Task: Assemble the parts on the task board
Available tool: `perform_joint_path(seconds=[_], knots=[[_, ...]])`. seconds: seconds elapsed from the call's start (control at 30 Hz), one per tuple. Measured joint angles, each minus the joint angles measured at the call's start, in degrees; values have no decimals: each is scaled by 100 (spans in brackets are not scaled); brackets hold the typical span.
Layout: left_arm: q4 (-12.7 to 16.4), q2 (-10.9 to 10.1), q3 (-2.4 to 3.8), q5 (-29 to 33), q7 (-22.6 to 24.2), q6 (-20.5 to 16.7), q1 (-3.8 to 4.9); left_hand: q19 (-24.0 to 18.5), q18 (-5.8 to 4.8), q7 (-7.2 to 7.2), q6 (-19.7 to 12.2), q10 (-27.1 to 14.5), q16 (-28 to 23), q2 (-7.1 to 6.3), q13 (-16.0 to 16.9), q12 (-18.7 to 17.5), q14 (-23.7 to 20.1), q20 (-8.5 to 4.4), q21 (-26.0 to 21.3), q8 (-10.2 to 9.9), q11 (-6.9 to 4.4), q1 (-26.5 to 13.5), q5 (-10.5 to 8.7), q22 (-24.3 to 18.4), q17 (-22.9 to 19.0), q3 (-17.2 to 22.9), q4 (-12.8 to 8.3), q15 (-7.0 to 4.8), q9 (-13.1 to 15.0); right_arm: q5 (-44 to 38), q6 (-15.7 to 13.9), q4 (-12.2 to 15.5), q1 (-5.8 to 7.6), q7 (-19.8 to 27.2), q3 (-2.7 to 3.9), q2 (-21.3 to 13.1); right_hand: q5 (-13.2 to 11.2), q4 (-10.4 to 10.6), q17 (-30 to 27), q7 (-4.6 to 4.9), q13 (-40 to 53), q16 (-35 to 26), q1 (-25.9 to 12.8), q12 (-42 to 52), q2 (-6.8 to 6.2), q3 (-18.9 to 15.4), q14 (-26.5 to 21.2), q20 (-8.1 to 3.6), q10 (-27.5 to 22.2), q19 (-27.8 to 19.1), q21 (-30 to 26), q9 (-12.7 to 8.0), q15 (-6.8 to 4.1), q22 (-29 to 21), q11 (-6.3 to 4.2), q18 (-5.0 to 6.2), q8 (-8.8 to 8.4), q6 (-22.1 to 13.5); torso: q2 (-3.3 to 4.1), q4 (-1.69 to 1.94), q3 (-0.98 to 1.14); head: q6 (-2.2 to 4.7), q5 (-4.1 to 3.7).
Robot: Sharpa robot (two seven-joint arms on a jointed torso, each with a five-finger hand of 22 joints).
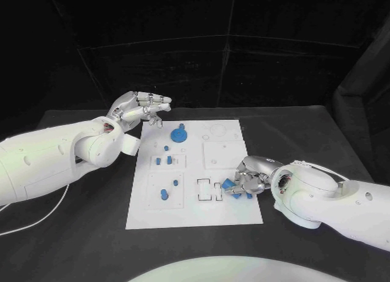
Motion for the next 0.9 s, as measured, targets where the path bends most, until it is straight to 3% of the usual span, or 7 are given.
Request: perform_joint_path(seconds=[0.13,0.23,0.43,0.6,0.9], knots=[[2,-5,0,0,-6,8,0,0,0,0,0,0,0,17,0,0,0,0,0,0,0,17,0,0,-1,0,0,0,0,-40,-84,17,-17,-24,-9,-12,346,-37,77,-62,144,65,166,55,166,37,-22,-32,77,32,48,29,-22,93,-77,0,90,63,-2,2,0,8,14],[2,-11,0,0,-11,12,-1,0,-1,0,0,0,0,24,0,0,0,0,0,0,0,24,0,0,-12,0,0,0,0,-41,-237,87,-47,-22,-35,-83,536,-37,130,-108,216,91,211,70,211,37,-21,-53,114,53,87,68,-21,144,-114,0,146,99,-5,0,1,10,24],[-3,-11,-1,0,-18,21,-1,0,0,0,0,0,0,25,0,0,0,0,0,0,0,25,0,0,-11,-1,-1,0,0,148,-805,272,-66,158,-42,-191,1176,-77,183,-152,303,135,279,95,279,26,-11,-83,168,83,114,199,-72,209,-143,0,206,172,-9,-9,0,21,27],[-3,-7,-1,0,-26,33,-1,0,0,0,0,0,0,26,0,0,0,0,0,0,0,26,0,-5,-11,-16,-16,0,0,367,-1216,394,-63,380,-40,-206,1265,-77,182,-154,322,158,299,95,299,26,-11,-95,189,94,136,226,-72,229,-147,1,237,212,-9,-8,-3,26,34],[-3,-7,-2,0,-34,44,-1,0,0,0,0,0,0,26,-1,0,0,0,0,0,0,27,0,-4,-11,-16,-16,0,0,606,-1471,395,-61,556,-38,-25,1307,-40,182,-182,348,157,300,95,347,-11,-23,-103,216,103,142,269,-84,258,-173,0,235,288,-8,-2,-7,13,75]])
